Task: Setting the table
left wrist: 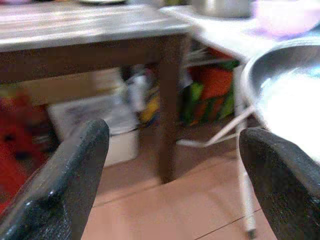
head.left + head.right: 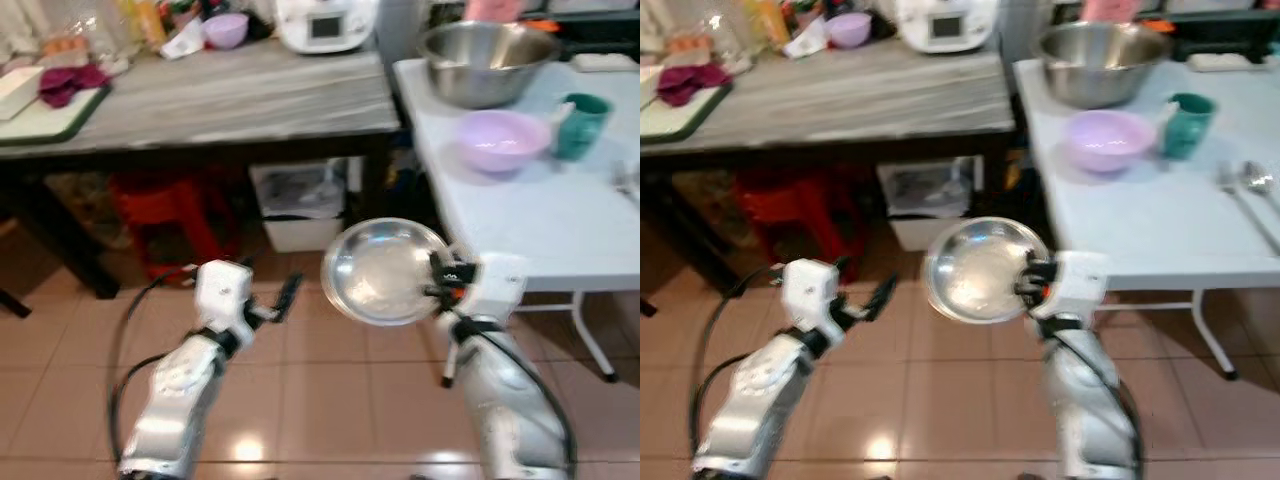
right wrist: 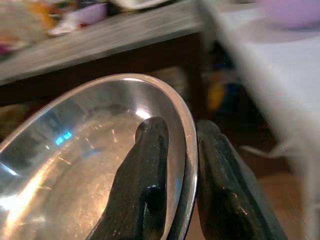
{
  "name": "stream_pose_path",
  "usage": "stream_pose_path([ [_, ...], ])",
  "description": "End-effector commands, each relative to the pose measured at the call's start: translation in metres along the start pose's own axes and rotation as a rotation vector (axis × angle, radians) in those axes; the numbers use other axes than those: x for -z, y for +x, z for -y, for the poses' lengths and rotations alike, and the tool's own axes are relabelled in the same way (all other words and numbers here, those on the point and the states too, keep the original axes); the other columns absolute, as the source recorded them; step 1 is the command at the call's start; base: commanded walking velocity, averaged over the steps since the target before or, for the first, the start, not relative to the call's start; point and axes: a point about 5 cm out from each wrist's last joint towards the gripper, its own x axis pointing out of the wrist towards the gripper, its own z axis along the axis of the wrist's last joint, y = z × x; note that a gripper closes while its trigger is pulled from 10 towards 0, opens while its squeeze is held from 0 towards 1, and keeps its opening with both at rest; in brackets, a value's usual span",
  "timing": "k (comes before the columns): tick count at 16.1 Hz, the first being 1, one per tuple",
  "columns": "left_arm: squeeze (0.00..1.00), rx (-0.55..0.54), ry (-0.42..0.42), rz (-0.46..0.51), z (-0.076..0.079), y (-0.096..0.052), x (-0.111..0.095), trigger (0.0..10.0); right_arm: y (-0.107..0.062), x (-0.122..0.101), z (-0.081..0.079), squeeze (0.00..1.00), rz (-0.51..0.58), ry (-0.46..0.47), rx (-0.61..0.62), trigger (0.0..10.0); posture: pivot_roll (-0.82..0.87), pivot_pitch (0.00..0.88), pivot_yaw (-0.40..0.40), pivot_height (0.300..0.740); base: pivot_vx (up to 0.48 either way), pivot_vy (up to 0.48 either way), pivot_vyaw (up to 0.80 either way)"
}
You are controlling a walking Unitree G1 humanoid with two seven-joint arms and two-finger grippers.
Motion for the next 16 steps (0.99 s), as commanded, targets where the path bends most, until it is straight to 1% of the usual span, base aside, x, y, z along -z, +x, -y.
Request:
stream_pose_path([
  [1,0.00,0.005,0.011,0.012,0.003,0.002,-0.002,10.0,0.000,-0.005,0.005,0.00,0.024,-0.011,0.018,10.0,-0.12,0.093,0.089,0.740,0.000,0.476,0.00],
  [10,0.00,-0.019,0.017,0.010,0.002,0.004,-0.002,10.0,0.002,-0.007,0.007,0.00,0.036,-0.016,0.020,10.0,-0.12,0.090,0.089,0.740,0.000,0.457,0.00],
  [11,0.00,-0.019,0.011,0.029,0.002,0.005,-0.004,10.0,0.002,-0.008,0.007,0.00,0.039,-0.018,0.022,10.0,-0.12,0.091,0.090,0.740,0.000,0.000,0.00],
  [14,0.00,-0.046,0.002,0.041,-0.002,0.006,-0.007,10.0,0.004,-0.012,0.008,0.00,0.058,-0.031,0.024,10.0,-0.12,0.087,0.089,0.740,0.000,0.000,0.00],
  [16,0.00,-0.055,-0.020,0.054,-0.004,0.007,-0.010,10.0,0.005,-0.015,0.006,0.00,0.073,-0.048,0.015,10.0,-0.12,0.076,0.087,0.740,0.000,0.000,0.00],
])
